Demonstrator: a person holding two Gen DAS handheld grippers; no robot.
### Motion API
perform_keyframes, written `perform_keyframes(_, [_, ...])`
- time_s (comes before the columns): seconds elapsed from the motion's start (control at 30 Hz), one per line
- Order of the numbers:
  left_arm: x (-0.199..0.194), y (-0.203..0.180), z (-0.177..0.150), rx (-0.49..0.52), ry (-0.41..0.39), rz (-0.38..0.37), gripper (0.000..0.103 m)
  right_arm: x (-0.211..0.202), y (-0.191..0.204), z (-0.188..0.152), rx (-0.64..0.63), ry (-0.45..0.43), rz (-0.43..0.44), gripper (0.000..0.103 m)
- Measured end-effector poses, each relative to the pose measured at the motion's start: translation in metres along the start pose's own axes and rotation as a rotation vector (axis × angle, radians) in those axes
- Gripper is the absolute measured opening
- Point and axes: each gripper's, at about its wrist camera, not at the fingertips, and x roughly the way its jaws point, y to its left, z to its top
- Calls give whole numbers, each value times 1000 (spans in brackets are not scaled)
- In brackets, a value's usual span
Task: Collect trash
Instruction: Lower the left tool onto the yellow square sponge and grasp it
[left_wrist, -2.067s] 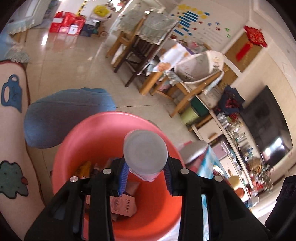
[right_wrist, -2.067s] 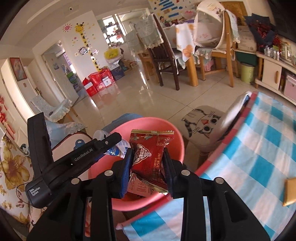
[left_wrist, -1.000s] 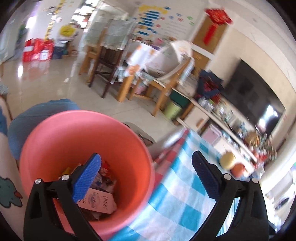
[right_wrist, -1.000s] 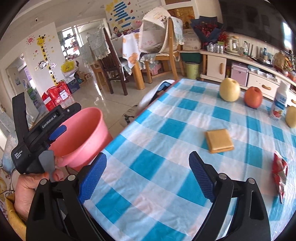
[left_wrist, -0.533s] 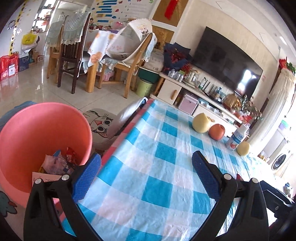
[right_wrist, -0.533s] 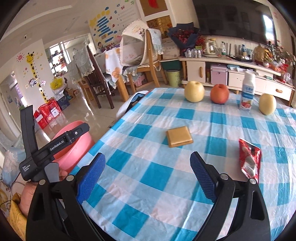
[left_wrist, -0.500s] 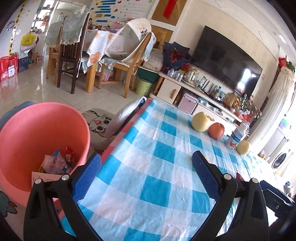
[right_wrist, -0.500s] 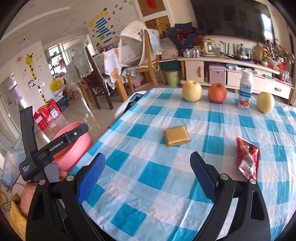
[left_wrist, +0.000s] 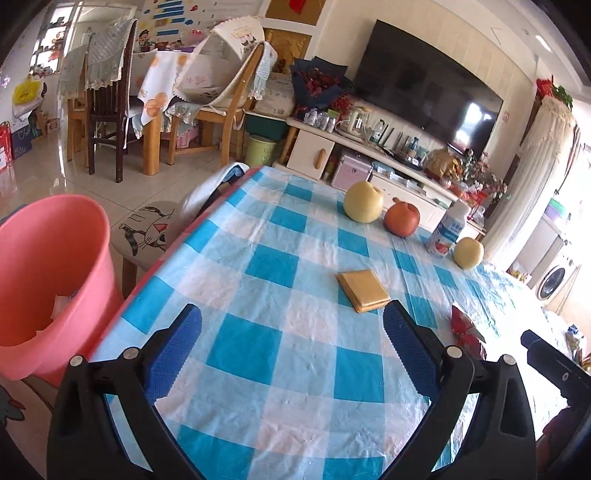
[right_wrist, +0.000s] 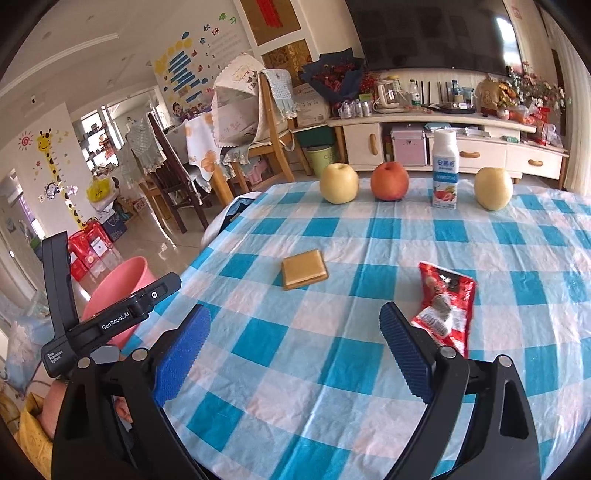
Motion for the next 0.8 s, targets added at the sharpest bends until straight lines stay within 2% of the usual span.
perform_keyframes(0.43, [18,-42,-7,67,55,66,99,-11,-50,0,70,-4,-41,94])
perform_keyframes(0.6, [25,-51,-7,70,64,82,99,-17,-76,2,146,-3,-46,94])
perform_keyframes(0.7, [26,-56,-6,68,53,78,99,-20,-93,4,197,0,-45,94])
perform_keyframes(0.8, [29,-61,-5,68,46,54,99,-23,-105,8,205,-5,-80,95])
